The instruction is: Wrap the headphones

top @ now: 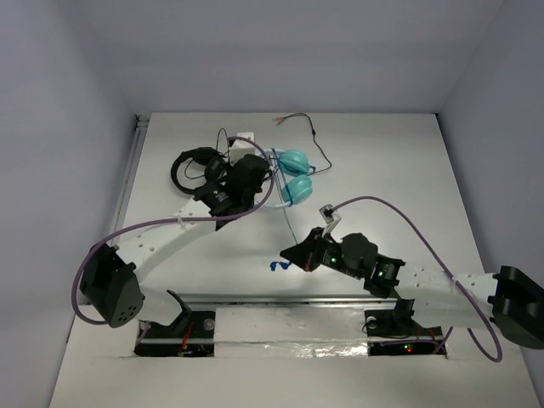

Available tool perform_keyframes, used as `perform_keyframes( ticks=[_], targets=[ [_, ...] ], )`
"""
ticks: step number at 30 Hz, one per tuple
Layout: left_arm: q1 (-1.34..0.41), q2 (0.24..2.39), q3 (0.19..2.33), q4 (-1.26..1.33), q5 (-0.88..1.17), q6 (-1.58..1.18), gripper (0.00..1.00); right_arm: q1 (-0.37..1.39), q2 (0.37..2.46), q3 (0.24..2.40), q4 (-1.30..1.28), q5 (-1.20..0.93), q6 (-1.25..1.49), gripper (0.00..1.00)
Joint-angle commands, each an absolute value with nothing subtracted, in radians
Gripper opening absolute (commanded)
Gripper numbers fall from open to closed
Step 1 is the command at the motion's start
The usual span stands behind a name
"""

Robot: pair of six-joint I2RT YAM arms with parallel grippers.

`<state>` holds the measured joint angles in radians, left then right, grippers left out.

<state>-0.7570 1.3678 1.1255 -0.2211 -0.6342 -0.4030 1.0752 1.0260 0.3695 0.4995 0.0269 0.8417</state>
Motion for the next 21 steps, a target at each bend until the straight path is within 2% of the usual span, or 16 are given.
perform_keyframes(
  ticks=[1, 5, 9, 21],
  targets=[
    [-0.750, 1.371, 1.059, -0.062, -0.615, -0.474, 0.00, 1.086, 0.988, 0.466, 0.456, 0.008, 0.827, 0.00],
    [-0.750, 1.379, 0.954, -0.009, -0.559, -0.512, 0.00, 1.086, 0.986, 0.515, 0.442, 0.067, 0.825, 0.00],
    [-0.808, 1.374, 0.878, 0.021, -0.557, -0.552, 0.00, 1.086, 1.000, 0.567, 0.428, 0.265, 0.888, 0.00],
    [-0.956, 1.338, 0.729, 0.057, -0.552, -0.704, 0.00, 1.086, 1.046, 0.638, 0.449, 0.673, 1.014, 0.00]
  ],
)
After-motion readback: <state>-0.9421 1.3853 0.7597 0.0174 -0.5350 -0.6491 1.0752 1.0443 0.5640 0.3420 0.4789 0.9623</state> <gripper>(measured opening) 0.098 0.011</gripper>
